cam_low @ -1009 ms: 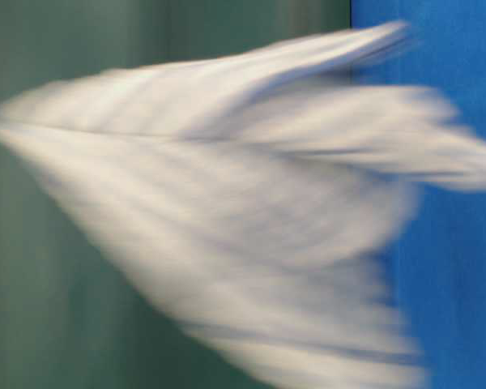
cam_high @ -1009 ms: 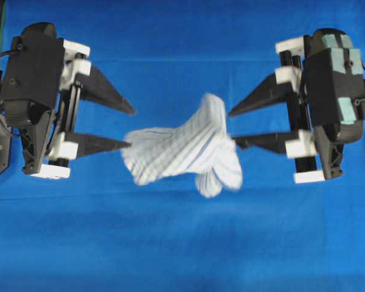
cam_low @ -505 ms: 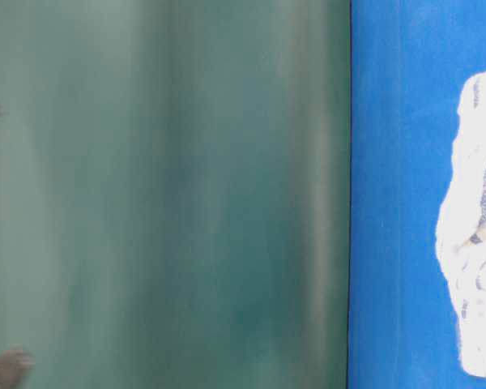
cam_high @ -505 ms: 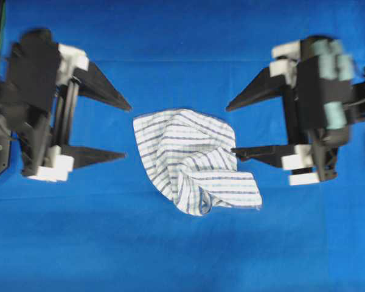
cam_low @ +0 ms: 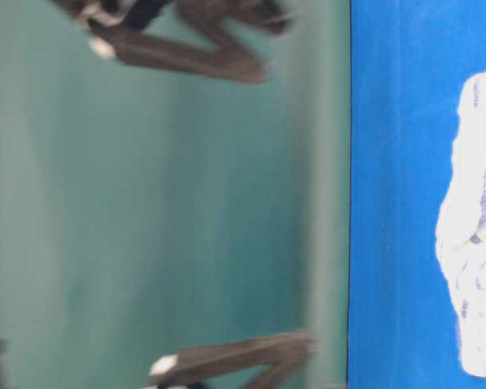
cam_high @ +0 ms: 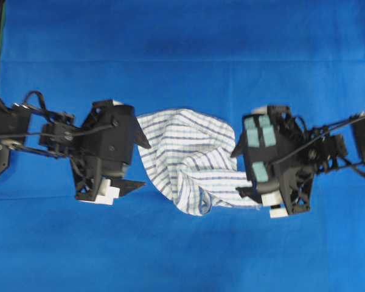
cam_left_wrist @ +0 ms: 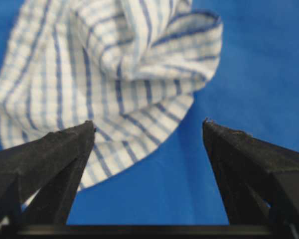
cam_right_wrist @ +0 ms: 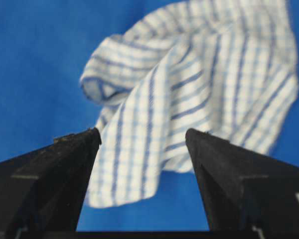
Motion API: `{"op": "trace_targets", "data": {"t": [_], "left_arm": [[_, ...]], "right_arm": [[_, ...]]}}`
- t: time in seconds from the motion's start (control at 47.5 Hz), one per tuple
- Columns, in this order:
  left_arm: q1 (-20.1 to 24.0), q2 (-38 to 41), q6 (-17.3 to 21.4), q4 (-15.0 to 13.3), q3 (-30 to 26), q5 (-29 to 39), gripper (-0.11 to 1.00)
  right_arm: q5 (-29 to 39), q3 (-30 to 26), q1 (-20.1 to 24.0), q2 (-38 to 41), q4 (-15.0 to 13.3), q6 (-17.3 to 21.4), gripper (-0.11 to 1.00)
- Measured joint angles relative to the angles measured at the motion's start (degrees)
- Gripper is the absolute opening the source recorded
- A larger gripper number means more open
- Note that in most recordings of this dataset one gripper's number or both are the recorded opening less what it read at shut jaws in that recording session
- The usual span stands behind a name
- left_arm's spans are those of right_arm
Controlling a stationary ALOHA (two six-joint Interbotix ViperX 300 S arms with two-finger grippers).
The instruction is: Lift the towel with both arms.
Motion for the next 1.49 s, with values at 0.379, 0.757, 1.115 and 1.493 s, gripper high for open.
{"op": "trace_targets", "data": {"t": [0.379, 0.757, 1.115, 1.493], "left_arm": [[-0.4, 13.8, 0.0, -0.1, 3.4, -14.9, 0.92], [-0.3, 21.1, 0.1, -0.2, 3.4, -20.2, 0.91], [-0.4, 22.7, 0.0, -0.2, 2.5, -20.3, 0.63], [-0.3, 20.3, 0.8, -0.2, 0.0, -9.0, 0.01]], "right_arm": [[-11.5, 6.7, 1.8, 7.4, 0.3, 4.9, 0.69], [-18.7, 7.1, 3.8, 15.6, 0.6, 6.3, 0.67], [-19.8, 7.1, 3.5, 17.9, 0.7, 6.3, 0.65], [-19.6, 7.1, 1.1, 17.9, 0.4, 5.4, 0.05]]}}
